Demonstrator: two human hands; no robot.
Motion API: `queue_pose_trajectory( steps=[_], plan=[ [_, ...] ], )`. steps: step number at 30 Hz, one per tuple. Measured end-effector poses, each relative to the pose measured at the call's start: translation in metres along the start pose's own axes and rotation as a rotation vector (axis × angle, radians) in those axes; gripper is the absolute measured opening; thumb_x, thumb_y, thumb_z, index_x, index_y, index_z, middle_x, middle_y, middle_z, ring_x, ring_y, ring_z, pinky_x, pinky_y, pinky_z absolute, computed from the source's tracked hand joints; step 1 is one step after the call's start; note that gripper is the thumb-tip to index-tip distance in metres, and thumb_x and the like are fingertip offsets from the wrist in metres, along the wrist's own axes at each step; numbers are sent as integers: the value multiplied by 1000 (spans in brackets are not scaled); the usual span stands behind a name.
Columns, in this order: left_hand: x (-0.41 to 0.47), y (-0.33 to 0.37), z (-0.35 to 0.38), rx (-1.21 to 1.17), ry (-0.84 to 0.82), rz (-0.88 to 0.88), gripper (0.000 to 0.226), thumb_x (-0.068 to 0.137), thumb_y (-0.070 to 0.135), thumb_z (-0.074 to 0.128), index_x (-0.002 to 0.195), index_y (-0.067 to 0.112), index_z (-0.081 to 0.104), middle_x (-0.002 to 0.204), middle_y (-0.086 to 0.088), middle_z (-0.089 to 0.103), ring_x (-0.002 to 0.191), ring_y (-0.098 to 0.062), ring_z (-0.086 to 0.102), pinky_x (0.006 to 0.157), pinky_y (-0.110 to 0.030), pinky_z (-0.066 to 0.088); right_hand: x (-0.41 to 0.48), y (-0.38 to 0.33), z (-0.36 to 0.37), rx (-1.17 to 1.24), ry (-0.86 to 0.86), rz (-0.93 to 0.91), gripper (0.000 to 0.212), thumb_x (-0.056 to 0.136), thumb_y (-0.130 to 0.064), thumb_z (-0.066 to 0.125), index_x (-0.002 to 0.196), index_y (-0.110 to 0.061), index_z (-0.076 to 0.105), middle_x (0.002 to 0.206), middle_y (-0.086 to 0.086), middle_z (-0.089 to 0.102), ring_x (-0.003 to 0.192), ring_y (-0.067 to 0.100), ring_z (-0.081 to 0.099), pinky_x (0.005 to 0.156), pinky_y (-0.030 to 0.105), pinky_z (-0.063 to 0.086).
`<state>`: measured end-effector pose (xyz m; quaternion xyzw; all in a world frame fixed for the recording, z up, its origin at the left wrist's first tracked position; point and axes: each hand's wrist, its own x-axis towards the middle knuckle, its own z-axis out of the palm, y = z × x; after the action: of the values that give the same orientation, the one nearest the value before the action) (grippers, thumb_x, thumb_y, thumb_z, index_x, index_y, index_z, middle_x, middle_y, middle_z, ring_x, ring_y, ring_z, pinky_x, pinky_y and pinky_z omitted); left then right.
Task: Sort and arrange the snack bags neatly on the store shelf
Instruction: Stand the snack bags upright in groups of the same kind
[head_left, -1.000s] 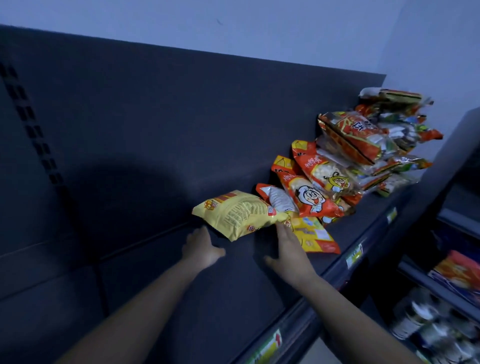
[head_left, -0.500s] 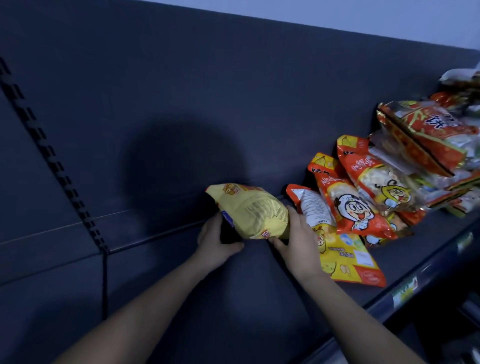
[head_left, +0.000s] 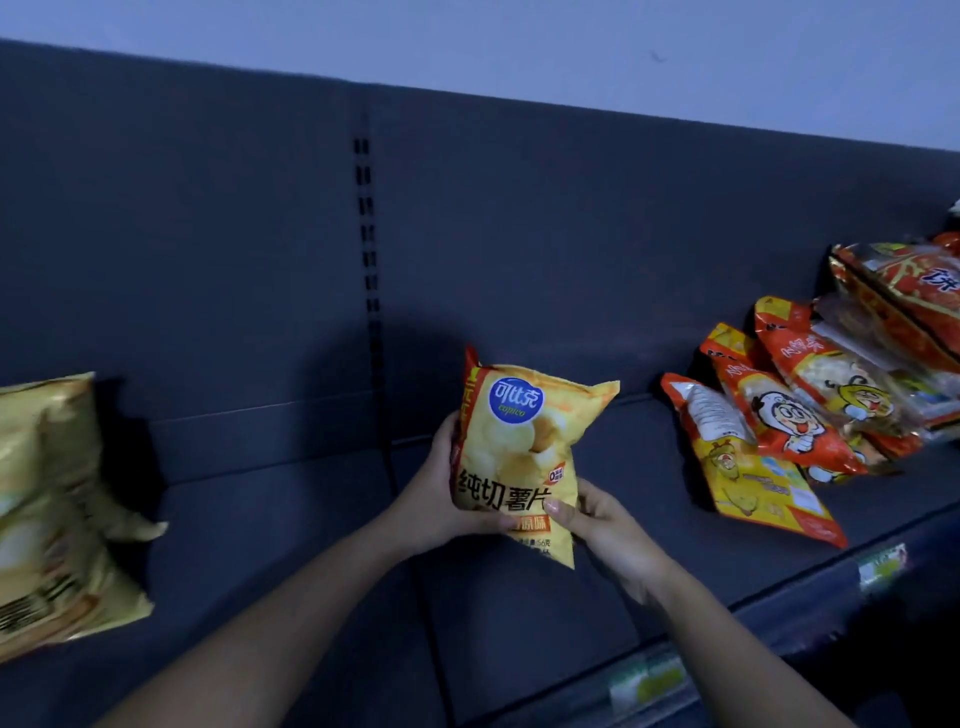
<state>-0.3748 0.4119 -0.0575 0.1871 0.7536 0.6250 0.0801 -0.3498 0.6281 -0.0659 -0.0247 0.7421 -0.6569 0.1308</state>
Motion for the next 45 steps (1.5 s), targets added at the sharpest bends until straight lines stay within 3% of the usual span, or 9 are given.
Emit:
queue_pose_trajectory(
  steps=[6, 11, 16, 21, 26, 35, 40, 42, 45],
  plan=[
    [-106, 5, -57, 180, 184, 104, 92, 74, 7, 76, 130, 55, 22, 129, 31, 45, 123, 7, 44, 95, -11, 40, -26, -3, 106, -3, -68, -110, 78, 79, -34, 71, 141, -42, 26, 132, -10, 57, 122, 13, 54, 107, 44, 40],
    [-177, 0, -92, 369, 378, 123, 91, 67, 43, 75, 134, 53, 15, 130, 20, 40, 126, -2, 38, 107, -34, 36, -52, -11, 182, -140, -253, -259, 111, 73, 5, 75, 144, -39, 2, 134, -7, 47, 120, 3, 52, 90, 19, 48],
    [-249, -16, -114, 450, 577, 120, 85, 68, 56, 64, 137, 42, 15, 132, 17, 34, 128, 2, 30, 107, -21, 27, -56, -15, 247, -295, -214, -342, 101, 67, 1, 81, 139, -30, 17, 126, -18, 46, 113, -16, 47, 86, 4, 41],
    [-304, -28, -143, 536, 736, 83, 91, 74, 54, 62, 147, 19, 20, 143, 1, 33, 134, -15, 31, 110, -40, 31, -64, -17, 312, -315, -274, -386, 93, 68, -2, 81, 133, -35, 23, 128, -21, 45, 114, -15, 48, 88, 5, 40],
    [-331, -33, -158, 372, 739, 21, 93, 76, 47, 66, 149, 36, 8, 143, 26, 23, 134, 7, 24, 107, -16, 26, -67, -21, 352, -354, -315, -404, 93, 70, -3, 79, 130, -41, 19, 126, -27, 44, 112, -18, 47, 86, 3, 39],
    [-338, -39, -166, 270, 663, -31, 92, 71, 44, 70, 146, 40, 15, 142, 23, 32, 132, 7, 30, 107, -22, 32, -70, -17, 366, -382, -285, -388, 97, 69, -8, 79, 137, -34, 15, 125, -30, 44, 115, -15, 46, 88, 6, 40],
    [-338, -28, -163, 322, 726, -31, 105, 58, 50, 68, 138, 45, 1, 135, 39, 12, 125, 20, 18, 103, -12, 22, -70, -17, 358, -443, -266, -357, 97, 68, 0, 77, 124, -48, 13, 124, -29, 39, 110, -24, 42, 85, -3, 33],
    [-334, -14, -162, 375, 797, 2, 109, 58, 41, 71, 138, 39, -3, 137, 32, 11, 128, 15, 12, 106, -17, 20, -71, -13, 349, -508, -263, -311, 108, 69, -1, 77, 137, -41, 3, 132, -17, 39, 115, -14, 40, 86, -4, 31],
    [-325, 16, -159, 561, 898, 96, 104, 64, 36, 66, 145, 30, 0, 152, 6, 6, 141, -5, 4, 116, -31, 13, -76, -16, 330, -604, -233, -235, 109, 73, -10, 77, 149, -21, 1, 147, 3, 32, 129, 10, 39, 104, 18, 36]
  ],
)
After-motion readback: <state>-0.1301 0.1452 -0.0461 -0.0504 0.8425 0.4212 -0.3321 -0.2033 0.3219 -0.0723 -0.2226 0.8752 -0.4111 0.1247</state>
